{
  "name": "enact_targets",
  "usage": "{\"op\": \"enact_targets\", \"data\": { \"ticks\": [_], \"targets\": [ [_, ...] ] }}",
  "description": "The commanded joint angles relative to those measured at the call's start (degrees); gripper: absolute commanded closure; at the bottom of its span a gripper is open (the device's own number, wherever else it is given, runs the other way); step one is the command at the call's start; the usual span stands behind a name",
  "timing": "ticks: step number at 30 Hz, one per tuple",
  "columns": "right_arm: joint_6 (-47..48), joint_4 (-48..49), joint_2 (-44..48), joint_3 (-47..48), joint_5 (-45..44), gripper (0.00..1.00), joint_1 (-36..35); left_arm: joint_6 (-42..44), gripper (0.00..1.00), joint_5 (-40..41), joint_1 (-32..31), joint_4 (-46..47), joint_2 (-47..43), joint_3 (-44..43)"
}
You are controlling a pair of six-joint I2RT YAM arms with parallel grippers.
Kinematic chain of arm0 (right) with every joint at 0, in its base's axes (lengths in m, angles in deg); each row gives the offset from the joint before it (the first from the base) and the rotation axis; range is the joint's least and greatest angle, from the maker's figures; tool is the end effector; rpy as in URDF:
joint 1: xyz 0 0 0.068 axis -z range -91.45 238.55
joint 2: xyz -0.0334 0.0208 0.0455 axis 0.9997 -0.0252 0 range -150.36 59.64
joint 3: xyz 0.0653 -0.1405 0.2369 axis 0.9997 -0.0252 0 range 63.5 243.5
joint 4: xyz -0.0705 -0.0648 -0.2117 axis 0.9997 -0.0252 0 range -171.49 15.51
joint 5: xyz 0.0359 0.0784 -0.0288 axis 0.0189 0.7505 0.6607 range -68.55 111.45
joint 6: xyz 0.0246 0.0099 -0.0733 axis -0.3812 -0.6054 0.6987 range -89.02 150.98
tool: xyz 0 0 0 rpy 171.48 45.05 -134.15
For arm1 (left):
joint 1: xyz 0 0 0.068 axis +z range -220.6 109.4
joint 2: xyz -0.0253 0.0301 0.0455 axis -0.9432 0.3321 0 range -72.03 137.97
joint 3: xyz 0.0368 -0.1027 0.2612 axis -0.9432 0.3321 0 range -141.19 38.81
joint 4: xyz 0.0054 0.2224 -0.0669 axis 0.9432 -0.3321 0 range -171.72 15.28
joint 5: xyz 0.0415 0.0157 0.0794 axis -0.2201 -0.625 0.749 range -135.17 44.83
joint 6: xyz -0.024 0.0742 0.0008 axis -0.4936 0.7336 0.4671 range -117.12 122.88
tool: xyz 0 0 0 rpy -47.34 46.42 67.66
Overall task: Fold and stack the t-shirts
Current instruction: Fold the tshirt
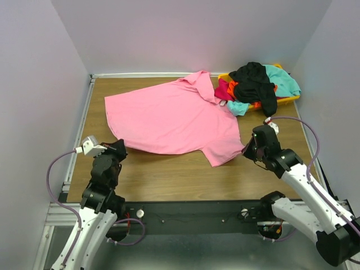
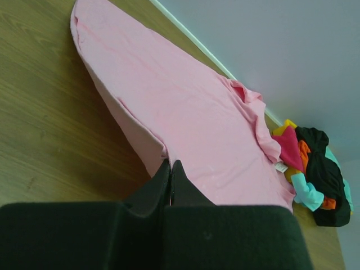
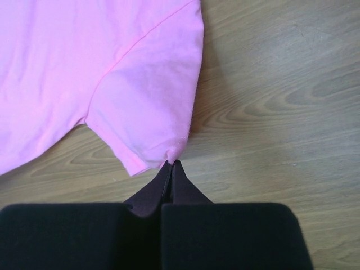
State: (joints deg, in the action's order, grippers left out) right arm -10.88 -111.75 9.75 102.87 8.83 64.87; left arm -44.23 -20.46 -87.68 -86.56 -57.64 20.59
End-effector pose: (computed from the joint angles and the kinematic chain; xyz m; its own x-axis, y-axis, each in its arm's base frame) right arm 0.1500 0.0499 0.2405 -0.6769 0.4142 -0.6084 0.2609 0.9080 0.3279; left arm 0.1004 -0.0018 0.2372 0.0038 -0.6974 -0.7167 -0.1854 0.7037 -0.6859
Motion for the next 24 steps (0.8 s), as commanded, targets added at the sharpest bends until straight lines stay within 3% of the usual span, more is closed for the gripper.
{"op": "enact_targets", "data": {
  "ticks": [1,14,24],
  "targets": [
    [0.91,-3.17,3.21,2.81,0.05,1.0,-0.49,-4.47,1.0,4.9,-1.81,-5.29,-2.26,-1.82],
    [0.82,-5.02,7.79,3.34,1.29,1.0,-0.49,-10.72,1.0,11.41,-8.67,-12.33,-5.25,-4.46],
    [3.02,11.39,-6.26,8.96,-1.18,0.99,-0.4,-10.11,1.0,12.73,-8.67,-10.32,-4.99,-3.49]
  ]
}}
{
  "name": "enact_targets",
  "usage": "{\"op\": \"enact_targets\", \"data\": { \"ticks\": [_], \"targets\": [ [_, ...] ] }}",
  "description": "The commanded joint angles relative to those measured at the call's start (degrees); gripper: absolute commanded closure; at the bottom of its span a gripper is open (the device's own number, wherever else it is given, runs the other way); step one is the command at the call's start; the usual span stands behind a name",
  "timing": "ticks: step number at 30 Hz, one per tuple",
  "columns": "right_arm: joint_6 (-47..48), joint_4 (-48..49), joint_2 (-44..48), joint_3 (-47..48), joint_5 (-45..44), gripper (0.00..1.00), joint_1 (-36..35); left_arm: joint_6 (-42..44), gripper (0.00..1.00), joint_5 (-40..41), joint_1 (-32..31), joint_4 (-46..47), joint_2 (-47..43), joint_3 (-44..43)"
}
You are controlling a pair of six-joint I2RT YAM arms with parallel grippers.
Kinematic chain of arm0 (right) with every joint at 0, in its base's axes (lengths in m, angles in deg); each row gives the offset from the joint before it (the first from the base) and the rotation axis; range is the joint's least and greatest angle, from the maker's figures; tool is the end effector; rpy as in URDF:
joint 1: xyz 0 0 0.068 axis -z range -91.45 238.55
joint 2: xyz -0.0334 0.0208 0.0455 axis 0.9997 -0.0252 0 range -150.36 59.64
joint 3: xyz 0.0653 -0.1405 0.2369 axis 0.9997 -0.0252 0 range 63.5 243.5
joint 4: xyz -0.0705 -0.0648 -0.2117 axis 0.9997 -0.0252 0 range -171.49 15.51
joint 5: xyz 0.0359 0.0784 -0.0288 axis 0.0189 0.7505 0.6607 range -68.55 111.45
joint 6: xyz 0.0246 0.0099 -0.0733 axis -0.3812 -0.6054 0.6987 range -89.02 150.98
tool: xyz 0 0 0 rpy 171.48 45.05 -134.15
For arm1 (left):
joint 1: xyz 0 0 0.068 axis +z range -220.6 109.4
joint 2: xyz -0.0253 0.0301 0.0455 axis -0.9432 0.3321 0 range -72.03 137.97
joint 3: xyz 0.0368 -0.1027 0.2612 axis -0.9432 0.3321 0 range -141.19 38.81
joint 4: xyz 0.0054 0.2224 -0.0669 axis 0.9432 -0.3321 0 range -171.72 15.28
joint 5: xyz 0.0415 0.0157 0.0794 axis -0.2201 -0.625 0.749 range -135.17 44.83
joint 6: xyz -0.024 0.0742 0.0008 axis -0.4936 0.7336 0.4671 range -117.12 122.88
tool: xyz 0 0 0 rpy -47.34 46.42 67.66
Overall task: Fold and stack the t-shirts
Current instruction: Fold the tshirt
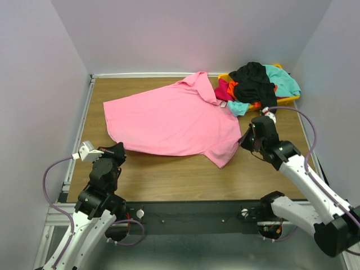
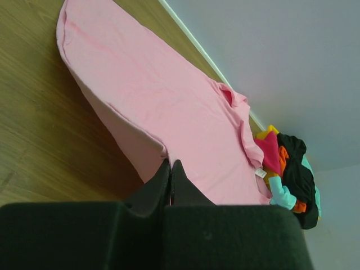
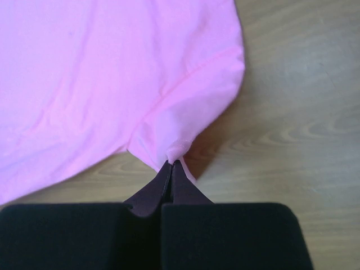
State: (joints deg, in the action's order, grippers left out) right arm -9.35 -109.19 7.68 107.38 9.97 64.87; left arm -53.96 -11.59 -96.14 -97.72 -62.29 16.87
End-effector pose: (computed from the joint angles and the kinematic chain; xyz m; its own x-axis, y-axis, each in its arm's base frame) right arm 0.1636 0.0573 0.2645 -0.6423 0.4109 -0.6470 0.2046 0.9054 0.3719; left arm 0.0815 0.0018 0.2395 0.0173 -0.7812 -0.6241 -0.2133 0.6069 -0.7656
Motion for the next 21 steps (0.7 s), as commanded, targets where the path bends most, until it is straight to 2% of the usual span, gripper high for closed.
{"op": "enact_targets", "data": {
  "ticks": [1,10,21],
  "targets": [
    [1.75,9.81,-5.68,6.38,-2.23,1.0,-0.49,-0.2,1.0,4.12,-0.21,1.12,0.02,0.4],
    [5.27,16.67,-20.87,16.23,-4.16,1.0,-0.4,0.15,1.0,-0.27,-0.21,4.81,5.81,1.81],
    [9.92,19.67,-38.99,29.68,-3.28,1.0,-0.4,1.73,1.0,-3.26,0.4,8.15,14.87,0.75]
  ]
}}
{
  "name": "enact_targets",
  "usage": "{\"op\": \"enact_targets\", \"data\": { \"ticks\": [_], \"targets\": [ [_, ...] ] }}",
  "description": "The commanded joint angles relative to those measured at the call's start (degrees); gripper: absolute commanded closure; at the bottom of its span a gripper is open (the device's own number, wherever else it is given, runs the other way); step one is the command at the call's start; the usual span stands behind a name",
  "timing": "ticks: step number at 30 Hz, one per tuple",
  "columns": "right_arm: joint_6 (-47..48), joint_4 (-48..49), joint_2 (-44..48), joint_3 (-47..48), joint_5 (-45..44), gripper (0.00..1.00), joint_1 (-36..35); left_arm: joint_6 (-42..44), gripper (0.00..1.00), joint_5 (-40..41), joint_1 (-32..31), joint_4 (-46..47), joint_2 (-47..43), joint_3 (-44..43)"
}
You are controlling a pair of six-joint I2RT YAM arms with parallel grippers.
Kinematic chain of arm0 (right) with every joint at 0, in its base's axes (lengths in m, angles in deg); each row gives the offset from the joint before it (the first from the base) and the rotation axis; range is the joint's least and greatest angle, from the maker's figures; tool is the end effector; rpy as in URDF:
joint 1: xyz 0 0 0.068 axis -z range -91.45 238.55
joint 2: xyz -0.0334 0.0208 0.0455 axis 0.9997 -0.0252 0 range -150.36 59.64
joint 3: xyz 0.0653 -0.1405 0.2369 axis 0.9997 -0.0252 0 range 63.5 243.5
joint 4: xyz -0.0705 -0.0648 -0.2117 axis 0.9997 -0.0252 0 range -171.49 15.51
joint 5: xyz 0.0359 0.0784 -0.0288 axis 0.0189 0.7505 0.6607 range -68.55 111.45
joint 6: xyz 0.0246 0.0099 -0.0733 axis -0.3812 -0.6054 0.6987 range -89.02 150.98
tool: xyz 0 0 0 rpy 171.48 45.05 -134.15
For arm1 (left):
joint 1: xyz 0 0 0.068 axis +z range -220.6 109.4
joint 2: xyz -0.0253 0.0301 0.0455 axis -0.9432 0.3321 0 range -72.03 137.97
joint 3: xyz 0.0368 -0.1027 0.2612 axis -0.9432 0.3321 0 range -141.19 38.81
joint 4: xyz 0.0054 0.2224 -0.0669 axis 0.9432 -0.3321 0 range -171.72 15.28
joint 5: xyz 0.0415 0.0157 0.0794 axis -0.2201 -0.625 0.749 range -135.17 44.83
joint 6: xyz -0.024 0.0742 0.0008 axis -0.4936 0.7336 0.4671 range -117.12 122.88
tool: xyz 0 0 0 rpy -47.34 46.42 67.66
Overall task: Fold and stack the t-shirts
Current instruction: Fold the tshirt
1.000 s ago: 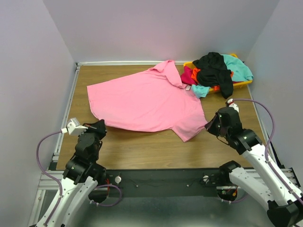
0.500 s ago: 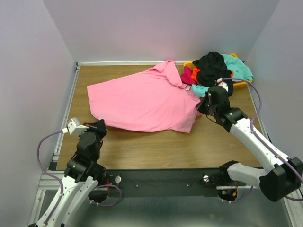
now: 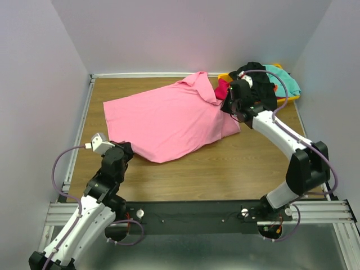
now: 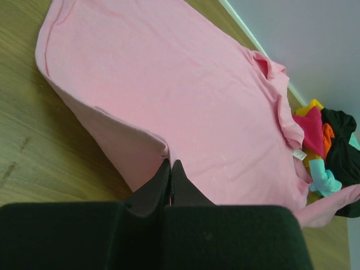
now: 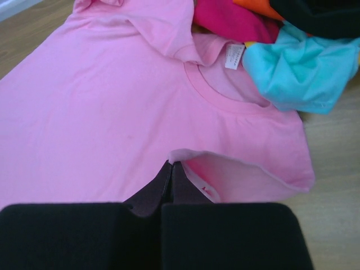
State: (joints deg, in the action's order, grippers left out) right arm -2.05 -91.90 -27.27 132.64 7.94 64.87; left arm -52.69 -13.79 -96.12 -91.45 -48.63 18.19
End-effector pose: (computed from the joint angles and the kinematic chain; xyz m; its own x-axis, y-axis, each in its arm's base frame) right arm 0.3178 0.1225 0.2996 -0.5599 0.3332 -0.7586 0.1069 0.9370 0.3327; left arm 0.1121 -0.0152 0.2284 -0.1084 -0.7285 -0.6764 -0.2911 0.6738 -0.6791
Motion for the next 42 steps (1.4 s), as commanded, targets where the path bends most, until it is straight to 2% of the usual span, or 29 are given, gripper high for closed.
{"op": "enact_targets", "data": {
  "ticks": [1,7,13,17,31,42],
  "targets": [
    [2.89,2.29,-5.27,5.29,-1.33,0.99,-0.4,0.29,1.0,-0.97,0.47,1.79,1.12,-0.47],
    [4.56,2.38,-13.53,13.02,-0.9,0.99,0.13,1.42,1.0,-1.4,3.98,3.01,1.38,-0.03],
    [5.7,2.38,-20.65,19.78,1.82,1.0,1.36,8.71,1.0,-12.2,12.49,7.49,10.25,-1.96],
    [6.05,2.38,-23.99,22.79,3.32,1.0,1.36,10.66,1.0,-15.81,16.63,11.01,12.98,-1.35],
    [7.64,2.38,-28.05,25.95,3.06,0.99,3.46,11.72,1.0,-21.26,29.37,16.46,18.61,1.63],
    [8.51,2.29,-31.56,29.47,3.68,0.99,5.05,12.5,1.0,-22.85,34.65,19.45,21.95,2.96]
  ]
}}
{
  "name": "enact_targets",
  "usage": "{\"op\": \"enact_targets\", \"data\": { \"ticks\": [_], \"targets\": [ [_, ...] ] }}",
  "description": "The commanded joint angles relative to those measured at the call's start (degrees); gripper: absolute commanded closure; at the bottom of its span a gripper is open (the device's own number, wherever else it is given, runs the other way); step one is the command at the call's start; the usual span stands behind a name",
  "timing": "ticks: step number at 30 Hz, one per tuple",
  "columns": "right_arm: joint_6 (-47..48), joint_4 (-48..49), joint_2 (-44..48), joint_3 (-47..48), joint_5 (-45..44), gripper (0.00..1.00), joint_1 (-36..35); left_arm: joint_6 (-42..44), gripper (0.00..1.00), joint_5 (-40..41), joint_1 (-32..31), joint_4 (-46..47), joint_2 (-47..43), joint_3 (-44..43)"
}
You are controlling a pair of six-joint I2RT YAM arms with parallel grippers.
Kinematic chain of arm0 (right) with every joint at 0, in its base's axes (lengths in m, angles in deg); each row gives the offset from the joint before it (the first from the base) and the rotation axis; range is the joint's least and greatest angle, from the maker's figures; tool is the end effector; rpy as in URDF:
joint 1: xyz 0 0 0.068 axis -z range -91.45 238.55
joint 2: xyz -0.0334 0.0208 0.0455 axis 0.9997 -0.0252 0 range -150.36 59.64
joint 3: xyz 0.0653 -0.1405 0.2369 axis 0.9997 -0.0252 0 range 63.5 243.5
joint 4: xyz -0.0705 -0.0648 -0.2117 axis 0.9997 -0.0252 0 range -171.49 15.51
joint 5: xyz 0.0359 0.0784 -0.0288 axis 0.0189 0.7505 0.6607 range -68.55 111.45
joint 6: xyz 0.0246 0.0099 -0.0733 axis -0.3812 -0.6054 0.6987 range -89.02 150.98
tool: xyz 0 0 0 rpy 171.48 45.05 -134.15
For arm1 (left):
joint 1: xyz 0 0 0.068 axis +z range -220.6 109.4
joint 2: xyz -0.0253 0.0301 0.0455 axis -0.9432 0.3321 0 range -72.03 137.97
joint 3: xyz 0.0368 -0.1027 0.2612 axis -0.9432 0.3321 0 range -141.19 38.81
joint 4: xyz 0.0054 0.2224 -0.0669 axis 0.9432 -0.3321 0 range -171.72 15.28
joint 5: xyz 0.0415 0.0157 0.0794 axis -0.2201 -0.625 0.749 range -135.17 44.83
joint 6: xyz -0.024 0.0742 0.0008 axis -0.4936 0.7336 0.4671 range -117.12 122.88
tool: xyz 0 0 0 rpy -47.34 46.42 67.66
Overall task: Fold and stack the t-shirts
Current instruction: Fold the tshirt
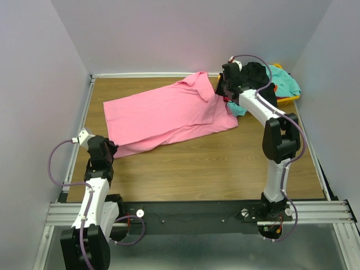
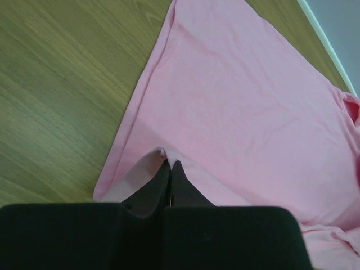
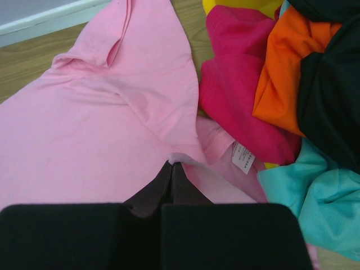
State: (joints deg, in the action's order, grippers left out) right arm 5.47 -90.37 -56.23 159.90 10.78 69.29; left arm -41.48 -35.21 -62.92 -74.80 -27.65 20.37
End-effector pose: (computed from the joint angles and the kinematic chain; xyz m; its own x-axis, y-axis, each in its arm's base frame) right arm 0.4523 0.1451 0.2652 -0.5712 0.2488 -0.7822 0.0714 0.9644 0.2546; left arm 0.1646 0.0337 0.2048 -0.1110 -0.7098 -0.6956 -0.5083 0.6420 -0.5740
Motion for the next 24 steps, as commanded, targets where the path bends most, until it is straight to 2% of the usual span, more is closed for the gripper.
{"op": "enact_targets", "data": {
  "ticks": [1,14,16,17,18,19,21,22,23,24],
  "targets": [
    [1.08,0.76,-2.86,2.39,0.75,1.0,0.63,1.38,1.0,-1.52,1.63,3.06,1.32,0.77],
    [1.26,0.76,-7.08,6.87,1.71,0.99,1.34,5.33,1.0,-4.6,3.74,8.51,10.63,-0.89],
    [1.35,0.76,-7.44,7.4,2.06,0.97,1.34,5.95,0.96,-4.16,3.83,8.6,11.86,-1.69],
    [1.52,0.76,-7.87,8.18,2.41,0.92,1.42,6.56,0.94,-3.89,3.92,8.6,12.65,-2.13],
    [1.96,0.76,-8.14,8.8,3.46,0.78,1.34,6.57,0.65,-3.54,3.92,8.51,12.92,-3.09],
    [2.14,0.76,-8.31,9.41,4.08,0.7,1.42,6.65,0.55,-3.37,4.01,8.69,13.1,-3.53],
    [2.49,0.76,-8.75,11.35,5.31,0.5,1.69,6.92,0.47,-2.49,4.01,8.52,13.19,-4.5],
    [3.27,0.76,-8.84,12.05,6.27,0.37,1.86,6.92,0.38,-2.14,4.01,8.08,13.1,-5.46],
    [3.37,0.76,-8.93,12.93,6.28,0.3,1.95,6.83,0.32,-1.7,4.09,7.9,12.84,-5.82],
    [3.89,0.76,-8.93,13.98,6.2,0.16,2.04,6.74,0.23,-1.0,4.01,7.64,12.23,-6.17]
  ]
}}
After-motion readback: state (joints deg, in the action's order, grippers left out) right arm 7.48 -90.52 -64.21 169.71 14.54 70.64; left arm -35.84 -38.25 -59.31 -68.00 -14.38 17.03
